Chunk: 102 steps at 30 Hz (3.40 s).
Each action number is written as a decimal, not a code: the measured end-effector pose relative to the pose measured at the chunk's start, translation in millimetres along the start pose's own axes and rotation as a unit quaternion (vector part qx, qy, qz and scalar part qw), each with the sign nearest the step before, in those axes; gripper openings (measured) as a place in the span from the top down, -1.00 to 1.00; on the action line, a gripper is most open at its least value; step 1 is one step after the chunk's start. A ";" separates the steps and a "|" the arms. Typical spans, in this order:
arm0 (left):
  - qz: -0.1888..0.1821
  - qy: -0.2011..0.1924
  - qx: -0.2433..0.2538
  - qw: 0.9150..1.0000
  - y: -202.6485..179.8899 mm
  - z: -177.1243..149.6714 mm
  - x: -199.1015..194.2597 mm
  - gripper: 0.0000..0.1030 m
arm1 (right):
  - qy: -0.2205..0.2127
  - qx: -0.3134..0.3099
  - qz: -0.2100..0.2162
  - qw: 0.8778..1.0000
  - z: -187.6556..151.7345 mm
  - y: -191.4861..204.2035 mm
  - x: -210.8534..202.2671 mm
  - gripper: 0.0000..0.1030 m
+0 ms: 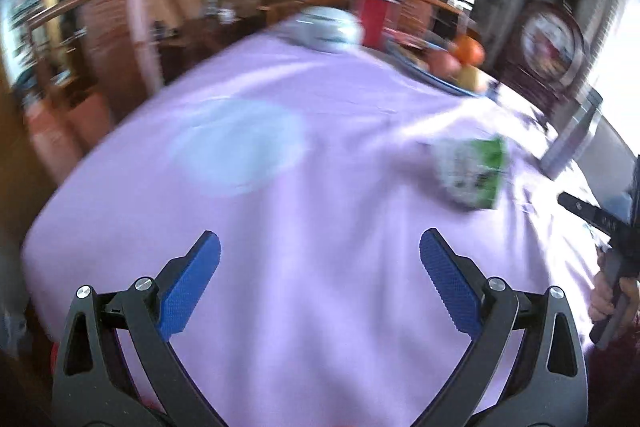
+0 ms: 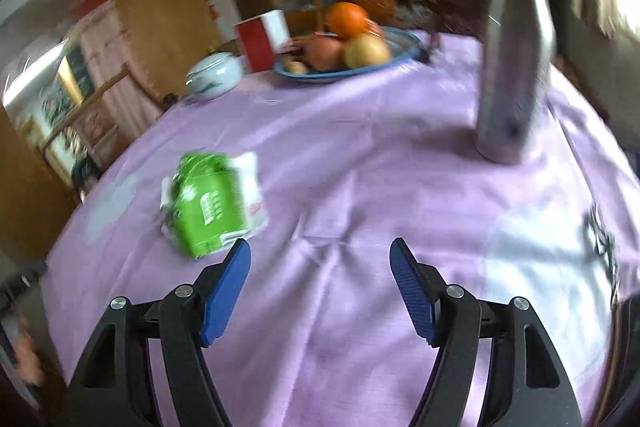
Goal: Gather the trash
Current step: 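Close the left tool on the green-and-white tea snack bag, then grasp the white tissue with the right tool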
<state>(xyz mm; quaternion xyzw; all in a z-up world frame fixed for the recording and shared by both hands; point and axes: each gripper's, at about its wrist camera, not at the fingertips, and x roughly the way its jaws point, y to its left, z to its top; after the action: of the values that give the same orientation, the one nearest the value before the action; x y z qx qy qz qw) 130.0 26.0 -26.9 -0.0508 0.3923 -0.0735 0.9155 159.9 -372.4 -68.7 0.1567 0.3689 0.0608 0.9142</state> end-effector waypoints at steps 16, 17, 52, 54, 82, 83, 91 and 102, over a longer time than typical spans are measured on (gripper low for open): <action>-0.095 0.087 0.076 0.989 -125.4 42.8 137.4 -0.87 | -0.016 0.025 -0.026 0.999 -1.3 -7.3 -10.8 -0.49; -0.103 0.085 0.071 0.989 -120.8 42.6 138.1 -0.87 | -0.013 0.025 -0.024 0.999 -2.3 -7.5 -11.0 -0.49; -0.024 0.014 -0.056 0.998 27.0 38.6 88.0 -0.41 | 0.026 -0.045 0.014 0.999 -16.3 21.4 12.0 -0.49; -0.024 0.019 -0.057 0.998 26.7 37.7 89.3 -0.41 | 0.020 -0.064 0.017 0.998 -18.3 28.9 11.1 -0.49; -0.021 0.033 -0.109 0.993 46.8 40.4 95.5 -0.41 | 0.047 -0.128 0.074 0.988 35.1 136.5 92.6 -0.64; -0.020 0.033 -0.107 0.994 45.8 40.6 95.5 -0.41 | 0.048 -0.127 0.073 0.988 34.0 134.5 93.8 -0.64; -0.005 0.038 -0.100 0.994 43.0 41.0 99.3 -0.43 | 0.070 -0.116 0.062 0.989 26.4 122.5 116.0 -0.72; -0.005 0.046 -0.108 0.993 47.0 39.9 102.7 -0.43 | 0.064 -0.153 0.045 0.985 16.5 130.9 118.4 -0.33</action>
<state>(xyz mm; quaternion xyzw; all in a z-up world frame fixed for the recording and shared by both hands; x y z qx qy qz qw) 233.3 55.7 -79.6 -0.1480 0.4391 -0.0372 0.8854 257.2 -226.1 -91.7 0.0269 0.4055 0.1673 0.8982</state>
